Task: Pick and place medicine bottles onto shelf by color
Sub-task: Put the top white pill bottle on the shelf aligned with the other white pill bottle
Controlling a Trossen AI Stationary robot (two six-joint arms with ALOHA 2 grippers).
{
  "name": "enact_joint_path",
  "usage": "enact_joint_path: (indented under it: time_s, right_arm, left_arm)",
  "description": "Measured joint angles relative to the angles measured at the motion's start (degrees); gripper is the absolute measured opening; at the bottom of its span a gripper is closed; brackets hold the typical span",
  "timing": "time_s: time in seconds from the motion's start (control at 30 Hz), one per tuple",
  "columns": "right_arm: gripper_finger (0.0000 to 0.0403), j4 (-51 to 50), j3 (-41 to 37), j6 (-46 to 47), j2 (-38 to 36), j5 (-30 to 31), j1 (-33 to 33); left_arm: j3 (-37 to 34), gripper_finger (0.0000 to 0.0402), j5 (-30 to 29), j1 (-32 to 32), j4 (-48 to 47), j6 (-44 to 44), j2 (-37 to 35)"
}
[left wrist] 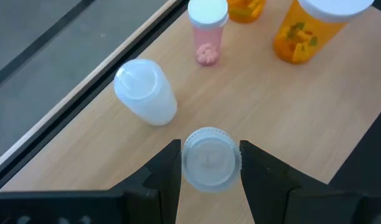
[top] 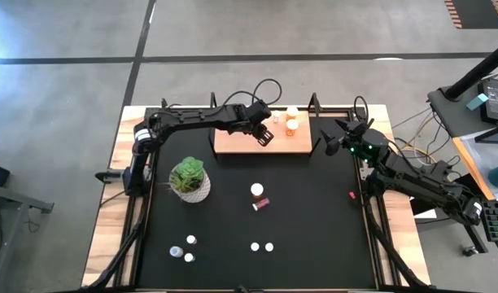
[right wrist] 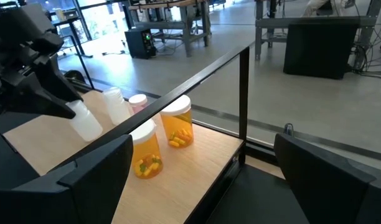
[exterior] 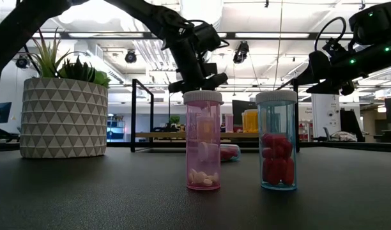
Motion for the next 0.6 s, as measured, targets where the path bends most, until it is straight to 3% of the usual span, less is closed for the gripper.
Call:
enact_joint_path:
  time_s: [0.6]
  right_arm:
    - [0.038, 0.0, 0.0, 0.0, 0.0, 0.0, -0.01]
  left_arm:
    - [-0.63, 0.0134, 0.42, 0.26, 0.83, -3.51, 0.24]
